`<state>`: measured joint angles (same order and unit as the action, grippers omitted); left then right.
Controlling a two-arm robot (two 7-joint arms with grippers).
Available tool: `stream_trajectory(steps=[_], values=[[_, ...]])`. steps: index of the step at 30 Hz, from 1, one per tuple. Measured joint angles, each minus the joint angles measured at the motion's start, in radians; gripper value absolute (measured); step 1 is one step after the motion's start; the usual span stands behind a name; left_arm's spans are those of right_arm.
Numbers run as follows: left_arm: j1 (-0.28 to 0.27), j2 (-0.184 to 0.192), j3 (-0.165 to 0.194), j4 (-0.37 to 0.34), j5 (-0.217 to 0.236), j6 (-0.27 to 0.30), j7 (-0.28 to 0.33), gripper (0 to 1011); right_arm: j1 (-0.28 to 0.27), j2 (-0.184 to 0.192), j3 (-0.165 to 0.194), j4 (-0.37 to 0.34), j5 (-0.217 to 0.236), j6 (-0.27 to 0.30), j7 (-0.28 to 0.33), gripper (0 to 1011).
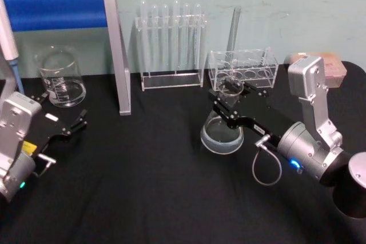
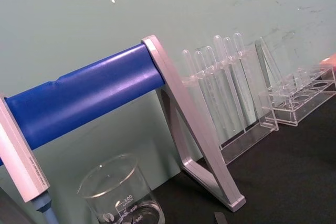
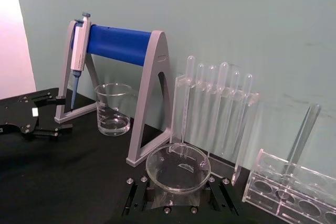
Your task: Grasp the erlenmeyer flask with one hand, shake it three times, then place it back.
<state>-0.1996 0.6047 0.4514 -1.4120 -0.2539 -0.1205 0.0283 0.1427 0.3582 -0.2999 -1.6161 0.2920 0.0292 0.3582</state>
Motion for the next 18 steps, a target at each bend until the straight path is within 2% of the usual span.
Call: stream_trajectory(steps=[18], values=[[0.0, 0.0, 0.0, 0.0, 0.0, 0.0, 0.0, 1001, -0.008, -0.008, -0.035, 0.064, -0.008, -0.026, 0.011, 452]])
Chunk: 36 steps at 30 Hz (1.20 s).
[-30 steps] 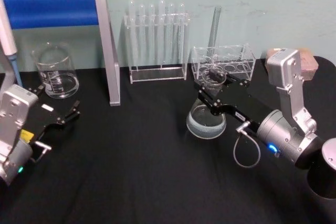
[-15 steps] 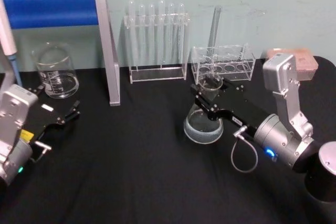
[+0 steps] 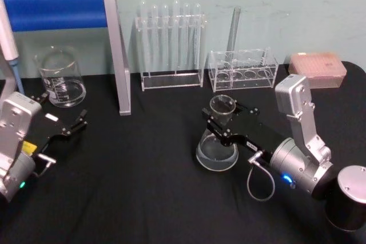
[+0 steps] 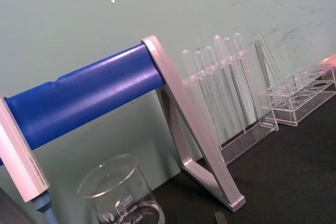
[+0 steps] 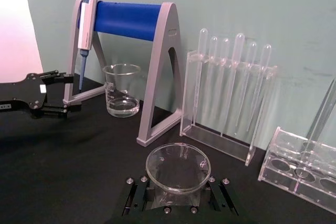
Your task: Grasp the erlenmeyer flask with one hand, shake it three times, then place it back.
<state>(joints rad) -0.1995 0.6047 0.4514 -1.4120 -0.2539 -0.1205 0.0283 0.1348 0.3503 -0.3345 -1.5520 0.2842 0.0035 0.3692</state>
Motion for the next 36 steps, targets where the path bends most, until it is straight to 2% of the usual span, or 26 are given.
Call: stream_trajectory(steps=[36], values=[[0.0, 0.0, 0.0, 0.0, 0.0, 0.0, 0.0, 1001, 0.0, -0.013, -0.016, 0.041, 0.001, 0.002, 0.0, 452]])
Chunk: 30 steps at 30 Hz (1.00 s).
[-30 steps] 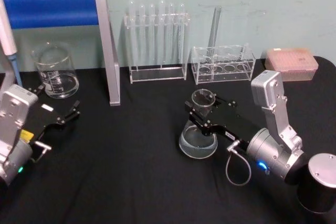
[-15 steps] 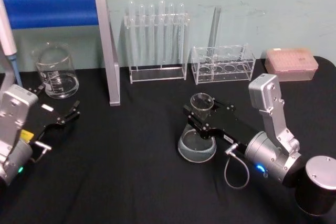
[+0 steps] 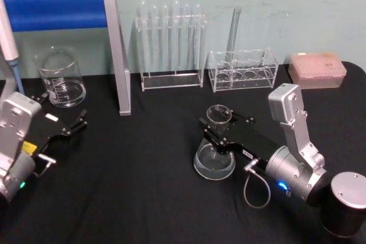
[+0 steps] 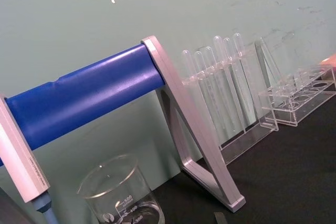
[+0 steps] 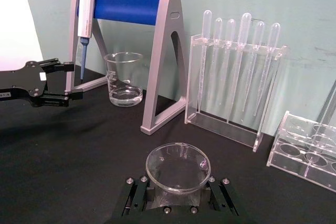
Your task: Grasp the erlenmeyer flask with one hand, shake it three times, then place it back.
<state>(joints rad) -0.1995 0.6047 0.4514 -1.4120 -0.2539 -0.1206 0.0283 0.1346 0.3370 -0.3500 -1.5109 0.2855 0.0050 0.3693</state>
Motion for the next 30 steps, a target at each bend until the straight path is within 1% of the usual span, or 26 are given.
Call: stream_trajectory(steps=[16, 19, 21, 22, 23, 25, 27, 28, 30], values=[[0.0, 0.0, 0.0, 0.0, 0.0, 0.0, 0.0, 1001, -0.001, 0.0, 0.0, -0.001, -0.004, 0.002, -0.003, 453], [0.0, 0.0, 0.0, 0.0, 0.0, 0.0, 0.0, 1001, -0.001, 0.001, 0.0, -0.001, -0.005, 0.005, -0.003, 539], [0.0, 0.0, 0.0, 0.0, 0.0, 0.0, 0.0, 1001, -0.001, 0.001, 0.0, -0.001, -0.005, 0.005, -0.003, 570], [0.0, 0.0, 0.0, 0.0, 0.0, 0.0, 0.0, 1001, -0.001, 0.001, 0.0, -0.001, -0.005, 0.005, -0.003, 640], [0.0, 0.0, 0.0, 0.0, 0.0, 0.0, 0.0, 1001, -0.001, 0.0, 0.0, -0.001, -0.005, 0.005, -0.003, 657], [0.0, 0.0, 0.0, 0.0, 0.0, 0.0, 0.0, 1001, -0.001, 0.0, 0.0, -0.001, -0.005, 0.005, -0.003, 738], [0.0, 0.0, 0.0, 0.0, 0.0, 0.0, 0.0, 1001, -0.001, 0.0, 0.0, -0.001, -0.005, 0.005, -0.003, 768], [0.0, 0.0, 0.0, 0.0, 0.0, 0.0, 0.0, 1001, -0.001, 0.0, 0.0, -0.001, -0.005, 0.005, -0.003, 830], [0.0, 0.0, 0.0, 0.0, 0.0, 0.0, 0.0, 1001, -0.001, 0.0, 0.0, -0.001, -0.005, 0.005, -0.003, 866]])
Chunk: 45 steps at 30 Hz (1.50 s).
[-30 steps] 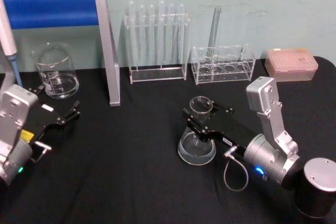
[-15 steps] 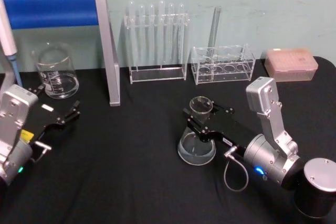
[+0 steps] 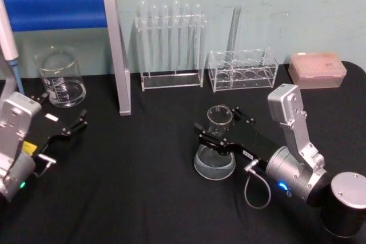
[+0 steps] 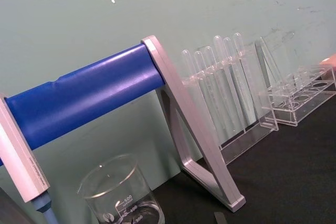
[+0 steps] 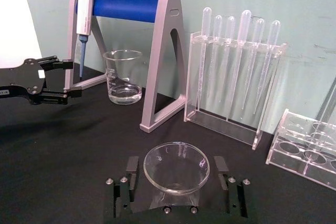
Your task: Grasp the erlenmeyer flask with one hand, shake it three times, then place it back.
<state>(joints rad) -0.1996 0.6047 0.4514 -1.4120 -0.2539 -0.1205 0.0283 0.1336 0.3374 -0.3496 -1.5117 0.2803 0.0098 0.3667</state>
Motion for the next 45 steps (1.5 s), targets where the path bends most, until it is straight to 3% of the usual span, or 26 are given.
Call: stream_trajectory(steps=[6, 14, 20, 37, 45], values=[[0.0, 0.0, 0.0, 0.0, 0.0, 0.0, 0.0, 1001, 0.0, 0.0, 0.0, 0.0, 0.0, 0.0, 0.0, 1003], [0.0, 0.0, 0.0, 0.0, 0.0, 0.0, 0.0, 1001, -0.001, 0.002, 0.0, -0.002, 0.001, -0.001, 0.004, 1000], [0.0, 0.0, 0.0, 0.0, 0.0, 0.0, 0.0, 1001, -0.029, 0.033, 0.008, -0.027, 0.016, 0.004, 0.025, 1000], [0.0, 0.0, 0.0, 0.0, 0.0, 0.0, 0.0, 1001, -0.199, 0.174, 0.086, -0.171, 0.093, -0.037, 0.075, 1000], [0.0, 0.0, 0.0, 0.0, 0.0, 0.0, 0.0, 1001, -0.207, 0.173, 0.127, -0.167, 0.087, -0.038, 0.017, 1000]])
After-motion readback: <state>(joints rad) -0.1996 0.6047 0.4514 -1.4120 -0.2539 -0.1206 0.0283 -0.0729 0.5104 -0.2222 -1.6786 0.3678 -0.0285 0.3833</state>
